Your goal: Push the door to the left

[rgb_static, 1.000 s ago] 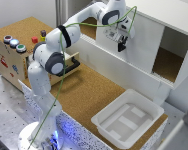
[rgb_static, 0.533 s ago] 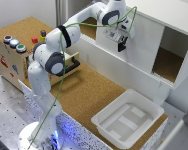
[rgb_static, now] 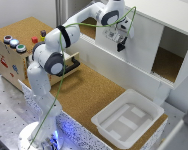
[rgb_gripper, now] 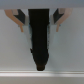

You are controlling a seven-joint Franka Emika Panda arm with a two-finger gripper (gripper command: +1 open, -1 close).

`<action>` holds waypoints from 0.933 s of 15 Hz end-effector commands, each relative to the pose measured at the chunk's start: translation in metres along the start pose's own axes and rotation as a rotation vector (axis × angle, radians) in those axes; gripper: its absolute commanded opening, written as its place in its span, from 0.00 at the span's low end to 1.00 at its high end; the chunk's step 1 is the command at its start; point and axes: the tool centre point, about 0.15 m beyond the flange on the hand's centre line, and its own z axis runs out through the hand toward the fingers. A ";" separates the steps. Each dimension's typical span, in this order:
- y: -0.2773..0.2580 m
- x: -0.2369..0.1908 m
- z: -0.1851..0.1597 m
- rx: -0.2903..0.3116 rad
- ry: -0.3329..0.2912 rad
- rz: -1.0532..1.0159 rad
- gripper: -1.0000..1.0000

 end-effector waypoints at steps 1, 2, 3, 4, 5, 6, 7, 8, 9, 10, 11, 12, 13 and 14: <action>-0.039 -0.017 0.016 -0.036 0.128 -0.063 0.00; -0.043 -0.017 0.016 -0.033 0.130 -0.072 0.00; -0.047 -0.016 0.015 -0.031 0.130 -0.079 0.00; -0.053 -0.016 0.015 -0.032 0.131 -0.089 0.00; -0.059 -0.016 0.016 -0.036 0.129 -0.100 0.00; -0.066 -0.015 0.016 -0.041 0.127 -0.109 0.00; -0.075 -0.015 0.017 -0.045 0.126 -0.118 0.00; -0.082 -0.015 0.016 -0.048 0.126 -0.124 0.00; -0.090 -0.016 0.016 -0.052 0.126 -0.130 0.00; -0.098 -0.017 0.015 -0.055 0.124 -0.136 0.00; -0.109 -0.018 0.015 -0.059 0.124 -0.145 0.00; -0.119 -0.019 0.014 -0.061 0.124 -0.148 0.00; -0.129 -0.020 0.014 -0.065 0.123 -0.153 0.00; -0.142 -0.022 0.015 -0.068 0.118 -0.160 0.00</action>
